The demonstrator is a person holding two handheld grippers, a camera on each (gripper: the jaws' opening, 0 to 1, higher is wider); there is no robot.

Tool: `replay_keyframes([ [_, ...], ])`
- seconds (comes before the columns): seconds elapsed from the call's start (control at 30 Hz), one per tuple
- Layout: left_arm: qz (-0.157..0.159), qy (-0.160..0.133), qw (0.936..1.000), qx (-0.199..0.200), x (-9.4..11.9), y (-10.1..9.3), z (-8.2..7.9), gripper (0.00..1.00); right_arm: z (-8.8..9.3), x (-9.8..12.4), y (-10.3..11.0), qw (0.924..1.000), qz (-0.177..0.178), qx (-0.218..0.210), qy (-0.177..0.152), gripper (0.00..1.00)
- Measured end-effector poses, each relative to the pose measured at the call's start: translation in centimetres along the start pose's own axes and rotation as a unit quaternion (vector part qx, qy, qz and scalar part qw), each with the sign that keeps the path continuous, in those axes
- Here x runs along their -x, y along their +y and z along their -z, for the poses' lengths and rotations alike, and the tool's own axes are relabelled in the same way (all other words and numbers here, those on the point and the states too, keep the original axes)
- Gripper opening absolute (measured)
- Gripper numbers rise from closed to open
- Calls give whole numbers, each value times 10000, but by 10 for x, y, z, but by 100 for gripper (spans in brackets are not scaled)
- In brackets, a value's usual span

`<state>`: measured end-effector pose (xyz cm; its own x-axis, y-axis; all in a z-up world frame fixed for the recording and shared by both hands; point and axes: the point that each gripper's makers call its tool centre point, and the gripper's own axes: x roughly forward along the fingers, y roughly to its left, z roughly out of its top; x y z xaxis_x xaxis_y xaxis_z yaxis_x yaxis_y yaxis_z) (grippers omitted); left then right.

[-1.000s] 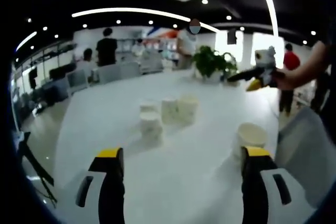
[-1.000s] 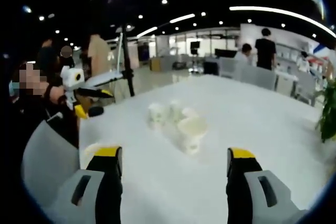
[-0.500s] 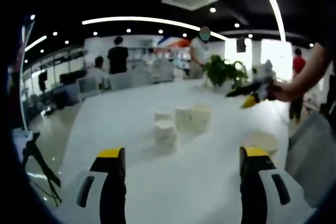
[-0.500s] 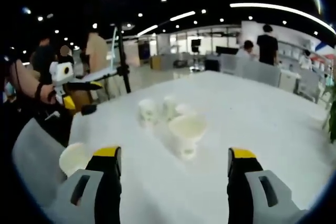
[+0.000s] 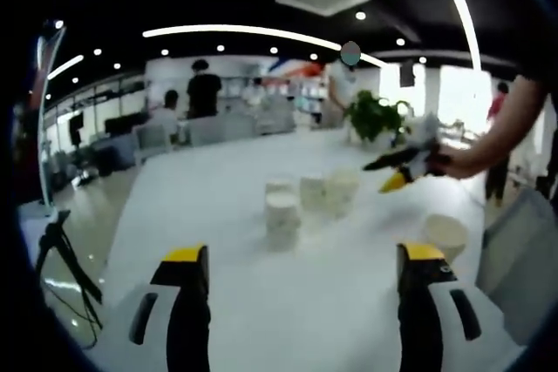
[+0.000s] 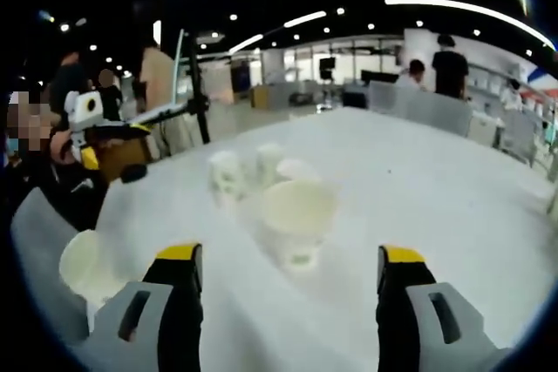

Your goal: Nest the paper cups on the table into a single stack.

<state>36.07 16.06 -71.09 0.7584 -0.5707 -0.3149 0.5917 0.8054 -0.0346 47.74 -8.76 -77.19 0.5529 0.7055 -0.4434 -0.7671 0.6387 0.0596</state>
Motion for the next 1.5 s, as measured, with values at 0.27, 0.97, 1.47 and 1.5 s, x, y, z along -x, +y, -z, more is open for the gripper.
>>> replay_keyframes([
  [0.27, -83, -30, 9999, 57, 2, 2, 3, 86, -6, -25, -5, 9998, -150, -1, -155, 75],
  [0.97, -13, 186, 9998, 87, 3, -3, 20, 89, -5, -48, 0, 9992, -349, 153, -157, 54],
  [1.47, -1, 234, 9997, 63, 7, -2, 19, 87, -9, -45, 5, 9985, -427, 173, -286, 40],
  [1.5, 0, 241, 9997, 62, 7, -2, 19, 87, -9, -44, 5, 9985, -430, 159, -305, 40],
])
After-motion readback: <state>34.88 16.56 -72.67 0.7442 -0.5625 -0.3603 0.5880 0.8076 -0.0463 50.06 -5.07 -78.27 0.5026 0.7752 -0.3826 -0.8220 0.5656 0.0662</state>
